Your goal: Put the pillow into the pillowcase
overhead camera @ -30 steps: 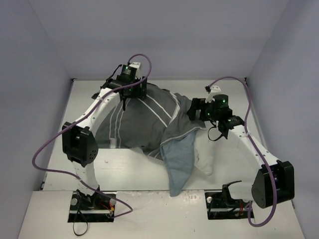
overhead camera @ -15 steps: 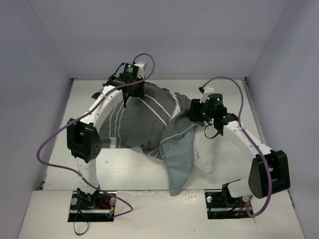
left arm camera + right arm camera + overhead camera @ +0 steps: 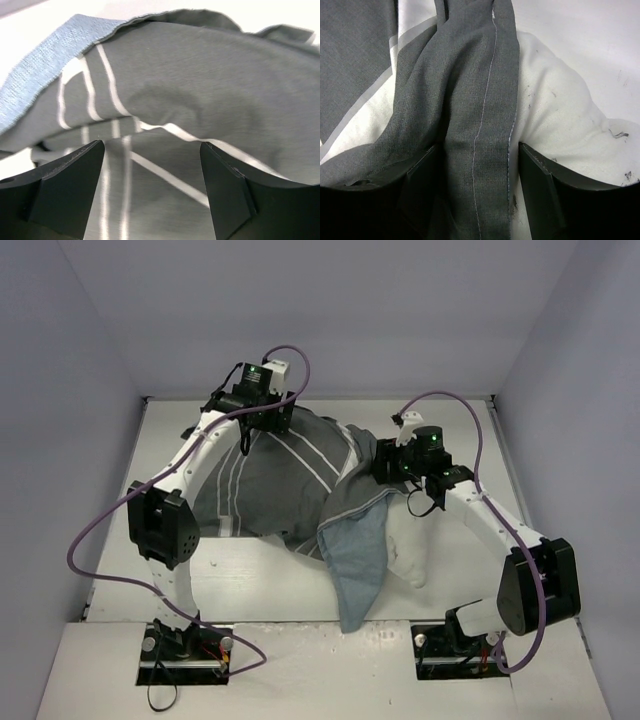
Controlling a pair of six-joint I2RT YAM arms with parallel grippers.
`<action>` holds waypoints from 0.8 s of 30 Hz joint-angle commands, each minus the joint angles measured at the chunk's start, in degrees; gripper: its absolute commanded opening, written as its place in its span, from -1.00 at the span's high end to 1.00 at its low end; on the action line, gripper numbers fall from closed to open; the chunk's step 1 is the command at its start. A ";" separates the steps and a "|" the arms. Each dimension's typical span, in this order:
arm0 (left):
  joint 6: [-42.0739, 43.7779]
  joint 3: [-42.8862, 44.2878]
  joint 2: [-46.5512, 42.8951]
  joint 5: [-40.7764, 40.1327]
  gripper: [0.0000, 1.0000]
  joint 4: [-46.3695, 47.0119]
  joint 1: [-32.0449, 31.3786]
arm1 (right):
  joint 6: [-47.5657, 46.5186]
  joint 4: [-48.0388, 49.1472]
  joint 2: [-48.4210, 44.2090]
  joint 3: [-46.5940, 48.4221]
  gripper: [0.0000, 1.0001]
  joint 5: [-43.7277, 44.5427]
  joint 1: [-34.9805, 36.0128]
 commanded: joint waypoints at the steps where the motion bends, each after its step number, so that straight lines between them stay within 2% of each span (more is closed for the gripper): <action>1: 10.14 3.44 -0.14 2.24 -0.47 1.27 1.01 | -2.37 1.62 -0.23 2.30 -0.16 -3.32 0.94; 6: 15.67 4.58 1.36 5.07 -0.48 1.18 1.89 | -3.42 1.53 0.39 3.00 -0.16 -5.25 0.94; 12: 18.58 7.83 4.78 13.06 -0.47 -0.48 4.09 | -3.87 1.62 0.92 3.09 -0.15 -6.66 0.94; 14: 19.11 8.89 5.75 15.26 -0.40 -1.63 4.35 | -3.95 1.62 1.01 3.18 -0.15 -7.01 0.94; 18: 19.46 10.03 8.12 19.12 0.35 -3.21 4.88 | -4.57 1.53 1.18 3.35 -0.04 -7.72 0.94; 20: 19.20 10.21 8.30 20.97 0.69 -3.47 4.88 | -5.18 1.62 1.18 3.26 0.20 -7.98 1.02; 21: 18.94 10.29 8.13 21.59 1.00 -3.39 4.88 | -5.36 1.62 1.18 3.35 0.30 -8.16 0.94; 22: 18.41 10.47 7.95 22.29 1.00 -3.39 4.88 | -5.62 1.53 1.27 3.35 0.42 -8.68 0.94; 23: 18.15 10.73 7.25 24.03 1.00 -3.30 4.79 | -5.88 1.53 1.53 3.53 0.75 -9.12 1.11; 24: 17.88 11.52 6.81 24.84 1.00 -3.21 4.79 | -5.97 1.53 1.71 3.96 0.93 -9.39 1.20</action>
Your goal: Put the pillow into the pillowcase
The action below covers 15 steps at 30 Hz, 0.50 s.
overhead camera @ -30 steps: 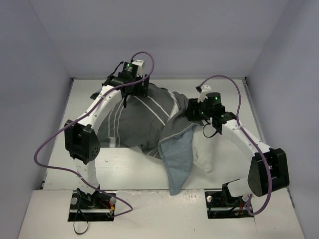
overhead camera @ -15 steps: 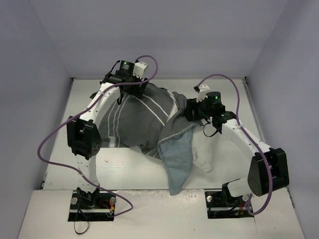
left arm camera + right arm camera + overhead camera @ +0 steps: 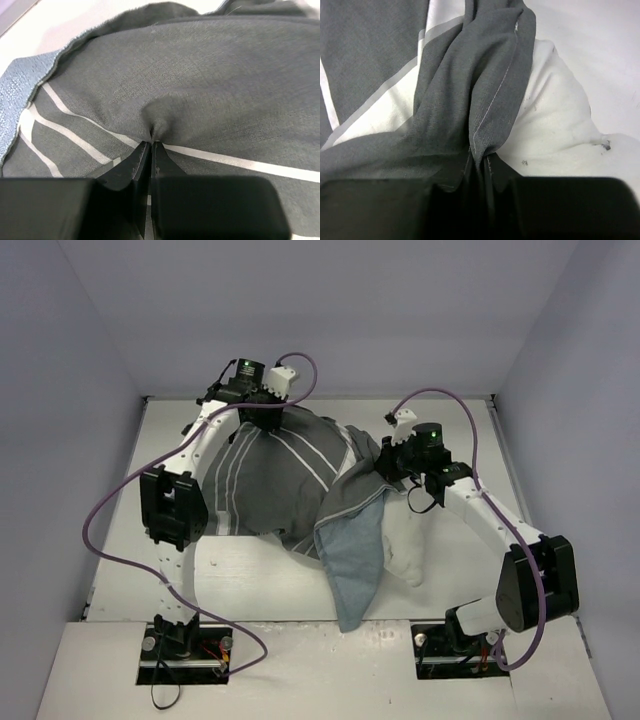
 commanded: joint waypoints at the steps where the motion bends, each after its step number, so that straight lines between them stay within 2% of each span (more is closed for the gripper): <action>1: -1.13 4.33 -3.05 6.39 1.00 -0.20 0.03 | -1.77 1.68 1.23 3.29 1.00 -4.51 1.29; 5: -4.74 7.23 -4.63 14.55 1.00 0.59 -1.11 | -4.06 1.60 3.24 5.83 1.00 -7.67 2.08; 11: -7.81 8.12 -4.55 16.85 1.00 2.87 -8.92 | -4.77 1.69 7.28 11.99 1.00 -9.44 4.54; 13: -12.97 6.55 -3.85 20.02 1.00 7.35 -10.51 | -4.68 1.77 8.43 13.92 1.00 -9.53 5.42; 15: -14.23 5.83 -2.44 19.94 1.00 9.38 -12.71 | -4.42 2.04 9.23 14.19 1.00 -9.62 5.60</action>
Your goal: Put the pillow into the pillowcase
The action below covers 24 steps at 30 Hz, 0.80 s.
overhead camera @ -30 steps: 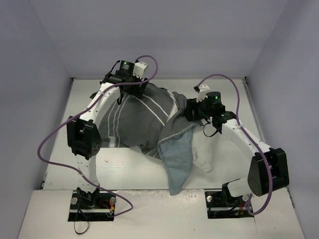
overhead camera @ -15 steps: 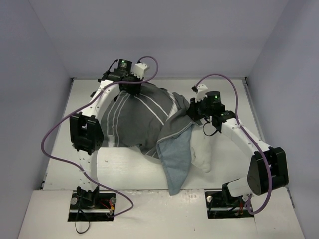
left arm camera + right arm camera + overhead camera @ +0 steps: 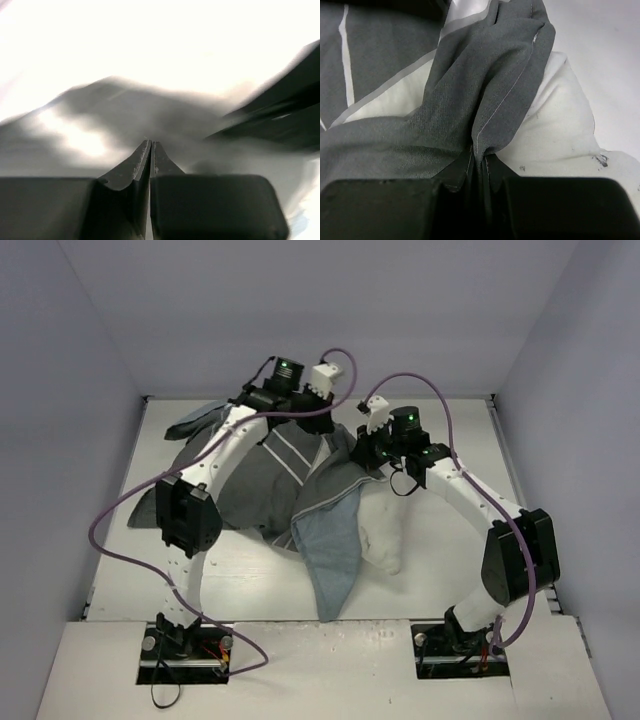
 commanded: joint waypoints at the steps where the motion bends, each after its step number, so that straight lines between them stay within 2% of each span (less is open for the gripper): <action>1: -6.84 0.33 -1.54 5.53 1.00 7.07 -3.82 | -0.29 4.07 0.29 3.15 1.00 -3.83 1.51; 3: -8.87 -0.73 -1.54 5.44 1.00 8.64 -3.30 | -0.29 4.16 -0.24 2.01 1.00 -3.12 0.81; 6: -10.98 -2.75 -4.16 -2.36 1.00 8.65 -1.99 | -0.20 4.16 -1.64 1.31 1.00 -2.50 0.37; 7: -12.73 -3.71 -7.57 -5.34 1.00 8.65 -1.37 | -0.20 4.07 -2.17 1.39 1.00 -2.41 0.19; 8: -13.44 -4.85 -9.51 -13.29 1.00 8.56 -0.84 | -0.29 3.98 -3.13 1.66 1.00 -2.50 0.19; 9: -13.88 -7.65 -11.88 -17.11 1.00 8.30 0.30 | -0.29 3.90 -3.75 2.01 0.97 -2.68 0.10; 10: -15.28 -9.16 -16.52 -20.63 0.83 8.13 0.92 | -0.20 3.81 -4.89 2.27 0.74 -3.37 -0.16; 11: -16.77 -12.82 -21.44 -26.93 0.27 7.86 1.88 | -0.20 3.46 -5.33 2.88 0.26 -5.12 -0.77; 12: -16.79 -14.86 -21.49 -29.95 0.08 7.60 1.89 | 0.06 3.28 -5.69 3.24 0.26 -5.14 -0.78; 13: -17.22 -16.97 -26.01 -32.41 -0.03 7.16 2.24 | 0.32 3.11 -6.04 3.85 -0.21 -6.53 -1.12; 15: -17.66 -21.63 -30.17 -37.51 -0.16 6.37 2.24 | 0.67 2.58 -5.78 5.52 -0.57 -8.12 -2.44; 16: -19.41 -26.96 -34.19 -37.88 -0.20 6.10 2.33 | 0.76 2.58 -5.17 8.31 -0.82 -9.26 -2.88; 18: -23.00 -33.04 -37.99 -37.54 -0.20 5.93 2.33 | 1.03 1.79 -1.66 12.36 -0.97 -13.12 -3.85; 19: -24.33 -39.43 -41.58 -36.75 -0.20 6.10 2.33 | 1.03 1.61 1.66 16.73 -1.00 -14.35 -3.94; 21: -28.10 -45.35 -44.24 -35.26 -0.20 6.19 2.24 | 1.29 1.09 5.89 21.32 -1.00 -19.01 -3.94; 22: -29.34 -50.17 -45.99 -34.47 -0.20 6.19 2.16 | 1.55 1.08 10.52 25.52 -1.00 -20.68 -3.94; 24: -32.32 -53.98 -47.76 -33.85 -0.20 6.45 2.16 | 2.69 0.73 18.17 29.50 -1.00 -25.58 -3.77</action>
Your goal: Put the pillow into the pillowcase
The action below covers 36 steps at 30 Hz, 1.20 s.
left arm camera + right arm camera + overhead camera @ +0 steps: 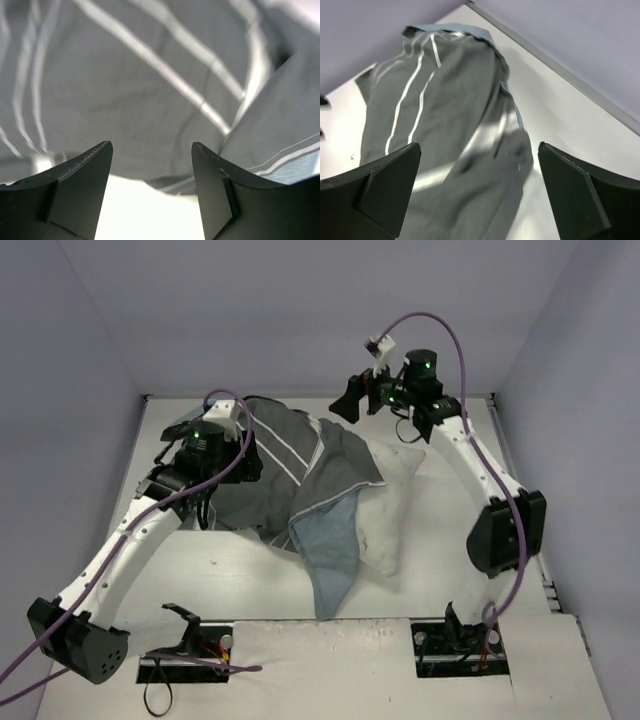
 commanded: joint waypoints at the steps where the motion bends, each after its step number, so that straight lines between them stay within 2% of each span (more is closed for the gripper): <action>1: -7.86 -9.22 0.25 -0.14 -0.20 1.55 -0.38 | 1.74 0.67 11.58 8.24 -1.00 -11.62 0.50; 5: -10.15 -15.56 -0.36 -0.84 -0.20 6.20 -0.47 | 3.06 0.40 21.96 14.15 -1.00 -15.86 2.34; 8: -12.17 -19.43 0.25 -0.93 -0.20 10.15 -0.38 | 2.35 0.23 27.15 14.77 -1.00 -17.08 4.45; 11: -12.35 -21.90 3.05 -0.32 -0.20 14.56 -0.21 | 2.35 0.05 29.71 13.82 -1.00 -22.61 6.47; 13: -12.09 -21.99 7.09 -0.23 -0.20 17.36 0.14 | 0.25 0.05 28.49 12.93 -0.29 -26.75 8.14; 14: -12.09 -21.82 8.32 0.99 -0.20 18.34 0.32 | -0.80 -0.04 27.35 12.67 0.18 -26.76 8.58; 15: -12.09 -20.60 10.86 2.31 -0.20 19.48 0.84 | -1.42 -0.21 24.56 12.40 0.99 -26.23 9.11; 17: -12.00 -18.32 13.07 3.46 -0.20 22.47 1.11 | -3.09 -1.52 21.21 12.75 1.00 -24.39 9.90; 20: -10.25 -8.40 17.64 4.43 -0.20 23.97 1.38 | -8.09 -6.33 13.74 16.70 1.00 -18.60 10.17; 21: -9.81 -1.15 20.00 5.04 -0.20 23.71 1.46 | -11.41 -7.15 9.63 18.54 1.00 -16.75 10.43; 24: -9.36 9.26 22.31 6.62 -0.20 24.14 1.46 | -17.74 -10.23 3.29 22.06 1.00 -10.33 12.45; 25: -9.54 13.30 22.05 6.89 -0.20 27.37 1.38 | -18.99 -11.89 2.21 24.25 1.00 -9.01 13.15; 28: -10.68 13.43 18.02 6.28 -0.21 33.46 1.38 | -22.69 -13.83 -0.87 24.45 1.00 -5.75 16.22; 30: -10.85 11.24 12.86 3.04 -0.23 31.03 1.55 | -23.75 -14.27 -1.57 22.17 1.00 -4.00 18.33; 32: -10.86 5.98 6.10 -3.81 -0.27 25.93 1.64 | -24.45 -14.36 -0.88 16.64 0.99 -2.24 20.00; 33: -10.94 3.69 3.70 -5.83 -0.27 22.34 1.73 | -24.63 -14.36 -0.35 14.53 0.88 -0.93 21.92; 34: -11.12 -0.85 -1.63 -8.55 -0.27 20.30 1.99 | -24.46 -14.36 0.87 10.42 0.52 -0.48 23.25; 36: -10.42 -5.10 -7.11 -9.89 -0.27 15.74 2.08 | -23.84 -14.28 1.93 6.53 0.05 0.14 26.67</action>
